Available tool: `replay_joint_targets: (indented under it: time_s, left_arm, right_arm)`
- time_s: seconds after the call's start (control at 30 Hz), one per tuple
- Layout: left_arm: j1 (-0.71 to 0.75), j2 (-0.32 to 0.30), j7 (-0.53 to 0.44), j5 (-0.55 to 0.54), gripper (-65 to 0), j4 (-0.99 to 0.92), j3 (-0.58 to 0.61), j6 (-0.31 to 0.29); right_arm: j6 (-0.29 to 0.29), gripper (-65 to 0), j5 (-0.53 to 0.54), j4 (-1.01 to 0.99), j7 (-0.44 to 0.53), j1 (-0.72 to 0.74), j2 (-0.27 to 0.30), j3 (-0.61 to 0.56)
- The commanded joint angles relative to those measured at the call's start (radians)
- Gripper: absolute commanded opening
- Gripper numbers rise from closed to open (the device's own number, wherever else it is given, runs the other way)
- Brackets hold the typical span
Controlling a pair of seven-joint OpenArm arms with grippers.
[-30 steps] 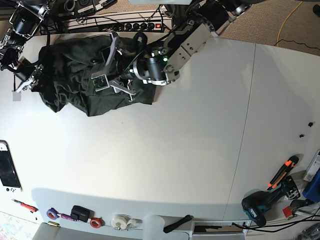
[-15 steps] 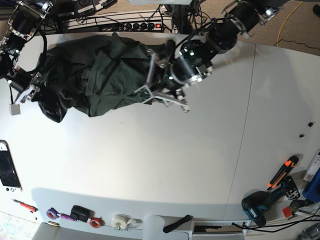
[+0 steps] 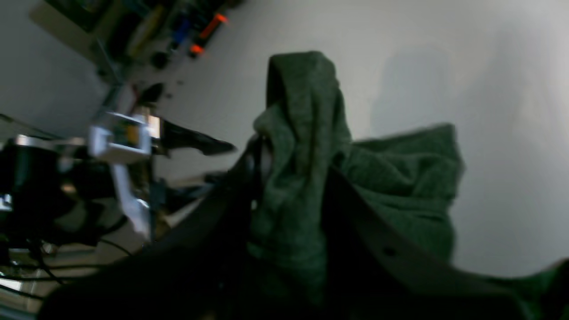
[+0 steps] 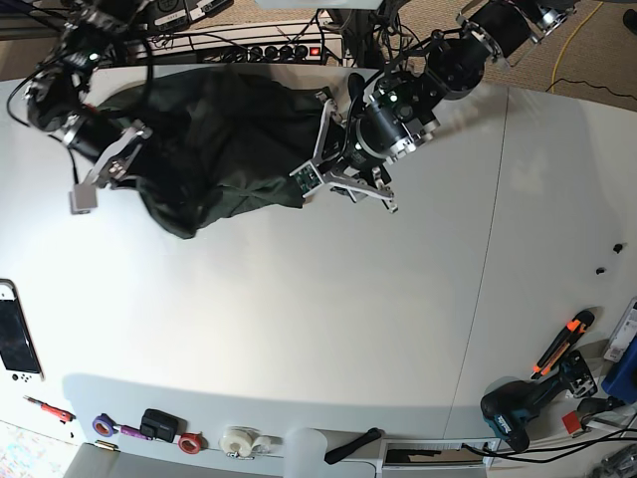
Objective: Layout the t-shirt on the table in an organized manner, then fold the t-shirt properly
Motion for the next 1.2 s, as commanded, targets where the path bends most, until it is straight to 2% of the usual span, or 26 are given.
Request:
replay_joint_targets:
  time_s: [0.0,0.13,0.23,0.4,0.5,0.6,0.7,0.8,0.83,0.93,0.97,1.07,1.17]
  left_arm:
    - [-0.008,0.003,-0.018,0.004,-37.3,0.02,-0.003,0.007]
    - [0.003,0.003,-0.018,0.004,-37.3,0.02,-0.003,0.006]
    - [0.003,0.003,-0.018,-0.003,-37.3,0.02,-0.003,0.007]
    - [0.003,0.003,-0.018,-0.014,-37.3,0.02,-0.003,0.007]
    - [0.003,0.003,-0.018,-0.014,-37.3,0.02,-0.003,0.007]
    - [0.003,0.003,-0.018,-0.014,-37.3,0.02,-0.003,0.008]
    - [0.003,0.003,-0.018,-0.001,-37.3,0.02,-0.003,0.021]
    - [0.003,0.003,-0.018,0.008,-37.3,0.02,-0.003,0.025]
    - [0.003,0.003,-0.018,0.008,-37.3,0.02,-0.003,0.026]
    - [0.003,0.003,-0.018,0.008,-37.3,0.02,-0.003,0.025]
    - [0.003,0.003,-0.018,0.008,-37.3,0.02,-0.003,0.025]
    - [0.003,0.003,-0.018,0.008,-37.3,0.02,-0.003,0.025]
    - [0.002,0.003,-0.018,0.021,-37.3,0.02,-0.003,0.025]
  right_arm:
    - [0.002,-65.0,0.038,0.036,0.023,0.006,-0.004,0.006]
    - [0.002,-65.0,0.038,0.091,0.023,0.008,-0.061,0.004]
    - [0.002,-65.0,0.038,0.1,0.023,0.008,-0.08,-0.023]
    - [0.002,-65.0,-0.178,0.1,0.023,0.008,-0.08,-0.168]
    - [0.002,-65.0,-0.351,0.1,0.134,0.008,-0.08,-0.271]
    - [0.002,-65.0,-0.482,0.1,0.189,0.008,-0.08,-0.371]
    - [0.002,-65.0,-0.57,0.1,0.216,0.008,-0.08,-0.46]
    - [0.002,-65.0,-0.595,0.1,0.216,0.008,-0.08,-0.523]
    - [0.002,-62.4,-0.595,0.1,0.216,0.008,-0.08,-0.538]
    - [0.002,-40.1,-0.594,0.1,0.217,0.008,-0.08,-0.56]
    - [0.002,-35.8,-0.594,0.1,0.224,0.008,-0.08,-0.559]
    - [0.002,-34.9,-0.589,0.101,0.252,0.014,-0.08,-0.533]
    - [0.002,-34.9,-0.555,0.114,0.252,0.026,-0.08,-0.455]
